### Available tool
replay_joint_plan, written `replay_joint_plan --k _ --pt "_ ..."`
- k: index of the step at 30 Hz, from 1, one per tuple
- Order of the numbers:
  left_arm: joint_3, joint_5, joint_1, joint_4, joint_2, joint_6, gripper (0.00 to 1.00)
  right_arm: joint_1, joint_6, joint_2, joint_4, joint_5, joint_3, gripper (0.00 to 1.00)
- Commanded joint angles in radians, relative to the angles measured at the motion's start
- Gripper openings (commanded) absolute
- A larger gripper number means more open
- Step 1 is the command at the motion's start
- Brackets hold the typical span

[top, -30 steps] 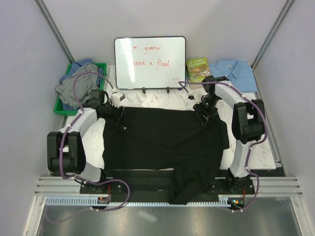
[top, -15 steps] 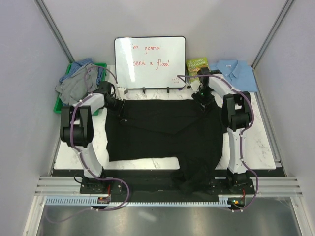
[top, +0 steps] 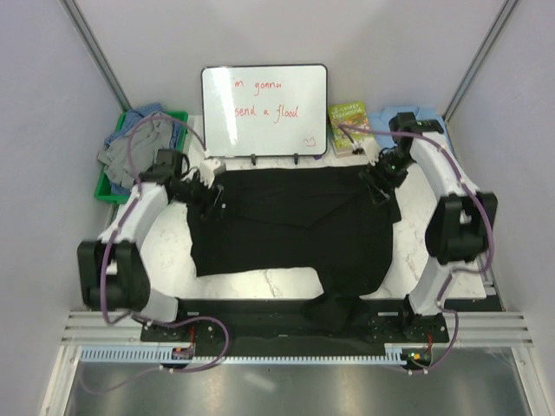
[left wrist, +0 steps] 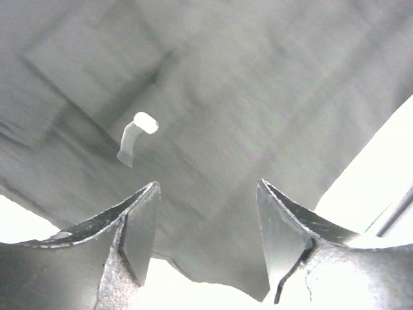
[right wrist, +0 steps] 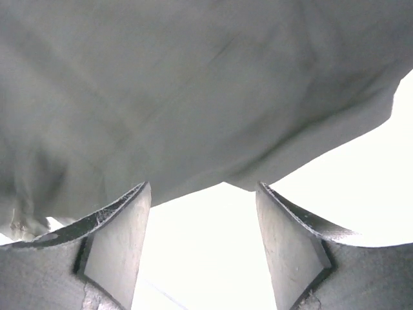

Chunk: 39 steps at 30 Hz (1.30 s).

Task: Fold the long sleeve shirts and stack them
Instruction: Fold the shirt

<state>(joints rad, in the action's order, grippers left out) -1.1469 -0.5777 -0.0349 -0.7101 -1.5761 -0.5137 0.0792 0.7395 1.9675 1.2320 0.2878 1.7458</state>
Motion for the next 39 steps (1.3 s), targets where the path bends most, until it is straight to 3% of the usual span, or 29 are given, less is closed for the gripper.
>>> replay_joint_plan --k 1,4,10,15,25,30,39 --pt "0.168 -0.113 -0.005 -0.166 0.2 -0.285 0.71 0.004 0.347 -0.283 0.207 0.132 -0.269 0.74" --pt "0.266 -0.083 -0.008 -0.177 0.284 -0.347 0.72 0.039 0.539 -0.453 0.212 0.09 -0.504 0.75" --pt "0.334 -0.045 -0.008 -0.167 0.318 -0.353 0.72 0.198 0.681 -0.673 0.129 -0.013 -0.779 0.76" --pt "0.343 -0.039 -0.008 -0.14 0.314 -0.309 0.71 0.222 0.767 -0.699 -0.074 -0.102 -0.894 0.77" --pt "0.368 -0.005 -0.008 -0.108 0.318 -0.272 0.72 0.223 1.012 -0.863 -0.124 -0.116 -1.086 0.83" --pt "0.374 0.009 -0.008 -0.1 0.317 -0.256 0.73 0.234 0.991 -0.897 -0.215 -0.059 -1.118 0.85" --pt "0.391 0.027 -0.008 -0.08 0.311 -0.246 0.73 0.338 0.831 -0.937 -0.221 0.054 -1.108 0.87"
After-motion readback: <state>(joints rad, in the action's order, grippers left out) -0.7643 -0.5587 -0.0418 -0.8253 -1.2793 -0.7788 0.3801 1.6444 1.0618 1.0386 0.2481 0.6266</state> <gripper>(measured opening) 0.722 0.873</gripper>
